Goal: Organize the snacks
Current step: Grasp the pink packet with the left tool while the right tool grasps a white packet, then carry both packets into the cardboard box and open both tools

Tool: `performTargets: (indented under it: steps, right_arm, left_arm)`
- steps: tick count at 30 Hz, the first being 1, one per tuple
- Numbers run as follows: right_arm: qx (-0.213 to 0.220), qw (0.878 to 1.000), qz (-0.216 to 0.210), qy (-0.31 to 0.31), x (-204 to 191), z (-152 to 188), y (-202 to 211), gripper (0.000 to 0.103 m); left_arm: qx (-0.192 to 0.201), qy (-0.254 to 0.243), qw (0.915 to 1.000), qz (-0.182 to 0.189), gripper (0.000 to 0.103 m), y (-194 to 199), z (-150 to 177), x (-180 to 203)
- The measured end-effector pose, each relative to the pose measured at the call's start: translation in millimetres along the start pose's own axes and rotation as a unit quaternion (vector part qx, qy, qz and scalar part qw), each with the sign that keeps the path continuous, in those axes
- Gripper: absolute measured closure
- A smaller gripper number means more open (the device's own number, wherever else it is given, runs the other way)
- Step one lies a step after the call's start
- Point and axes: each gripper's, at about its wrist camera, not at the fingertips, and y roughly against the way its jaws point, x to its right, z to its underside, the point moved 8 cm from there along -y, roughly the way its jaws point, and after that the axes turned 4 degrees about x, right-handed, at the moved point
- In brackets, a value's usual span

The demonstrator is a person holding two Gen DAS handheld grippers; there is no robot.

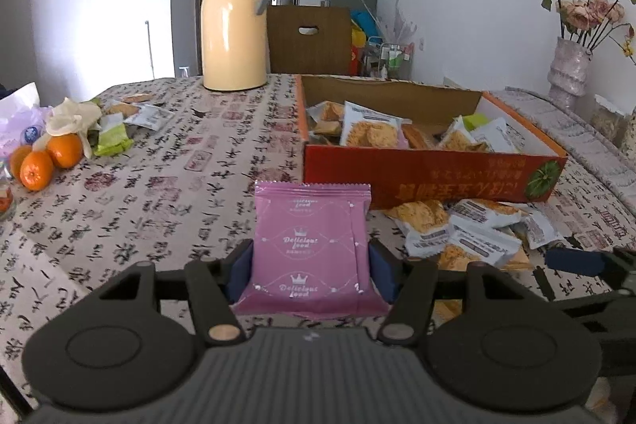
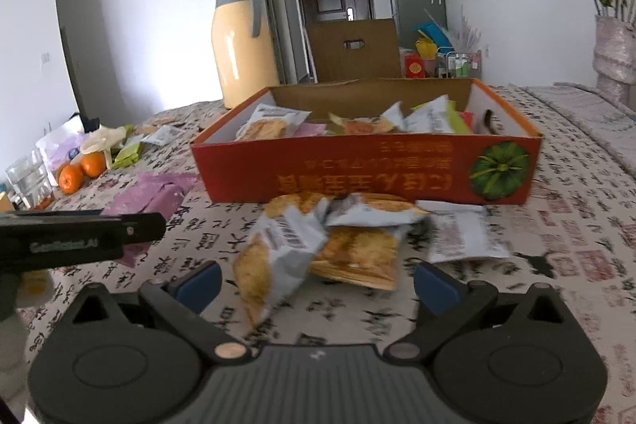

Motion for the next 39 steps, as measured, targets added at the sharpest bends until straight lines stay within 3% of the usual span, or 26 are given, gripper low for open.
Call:
performTargets:
  steps: [4,7,8,11,15,20,39]
  right_arm:
    - [-0.01,1.0,0.016,0.008,-15,-1,-17,0.002]
    - [-0.011,1.0,0.017,0.016,-23,-2,-25,0.013]
    - [-0.012,1.0,0.014,0.02,-26,-2,-27,0.021]
    - [-0.022,0.999,0.004,0.027,-32,0,-32,0.058]
    - [-0.021,0.999,-0.012,0.023,-35,2,-30,0.072]
    - [-0.009,1.0,-0.017,0.025,-35,-1,-23,0.079]
    - [0.048,0.999,-0.021,0.012,-18,-29,7,0.08]
  left_arm:
    - [-0.001,-0.001,1.0,-0.003,0.041,-2,-2,-5]
    - [0.003,-0.004,1.0,0.001,0.041,-3,-4,-6]
    - [0.003,-0.005,1.0,0.002,0.041,-3,-4,-6]
    - [0.003,-0.005,1.0,0.003,0.041,-5,-4,-7]
    - [0.002,-0.004,1.0,0.004,0.041,-7,-3,-8]
    - [0.003,0.0,1.0,0.006,0.041,-5,-4,-7]
    - [0.036,0.003,0.9991,0.02,0.041,11,-31,15]
